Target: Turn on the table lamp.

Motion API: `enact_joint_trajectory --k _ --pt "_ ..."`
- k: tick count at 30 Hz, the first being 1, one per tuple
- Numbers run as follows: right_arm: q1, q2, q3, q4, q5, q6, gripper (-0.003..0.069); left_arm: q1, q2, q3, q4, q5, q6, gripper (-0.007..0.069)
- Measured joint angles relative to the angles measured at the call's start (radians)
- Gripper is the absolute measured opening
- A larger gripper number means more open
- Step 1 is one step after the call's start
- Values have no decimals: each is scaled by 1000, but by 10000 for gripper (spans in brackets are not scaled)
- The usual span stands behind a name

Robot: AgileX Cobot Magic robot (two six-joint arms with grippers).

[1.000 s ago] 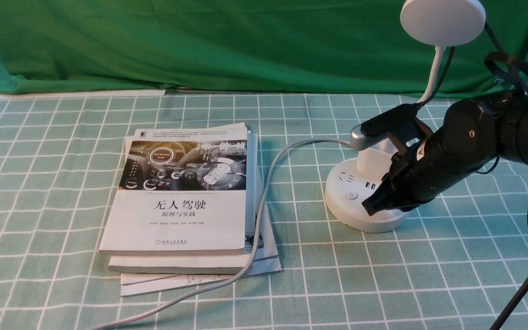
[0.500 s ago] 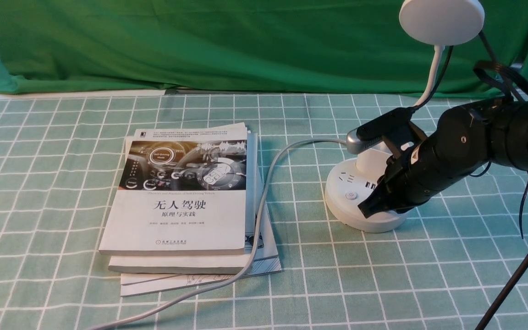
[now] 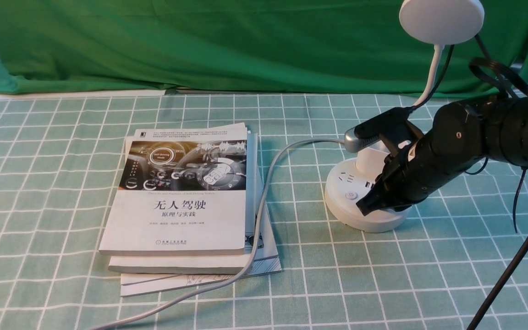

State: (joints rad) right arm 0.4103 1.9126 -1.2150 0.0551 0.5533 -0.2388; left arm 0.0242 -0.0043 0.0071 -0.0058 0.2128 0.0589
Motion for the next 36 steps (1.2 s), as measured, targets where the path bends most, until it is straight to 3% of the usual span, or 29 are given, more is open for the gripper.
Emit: enact_joint_trajectory --k 15,19,27,36 --pt "-4 -20 -12 42 16 -65 27 0 0 0 0 0 0 21" --pt "-1 -92 23 13 120 -36 27 0 0 0 0 0 0 21" --pt "-1 -476 159 -20 178 32 34 0 0 0 0 0 0 21" --pt "-1 -1122 533 -22 -63 239 47 0 0 0 0 0 0 21"
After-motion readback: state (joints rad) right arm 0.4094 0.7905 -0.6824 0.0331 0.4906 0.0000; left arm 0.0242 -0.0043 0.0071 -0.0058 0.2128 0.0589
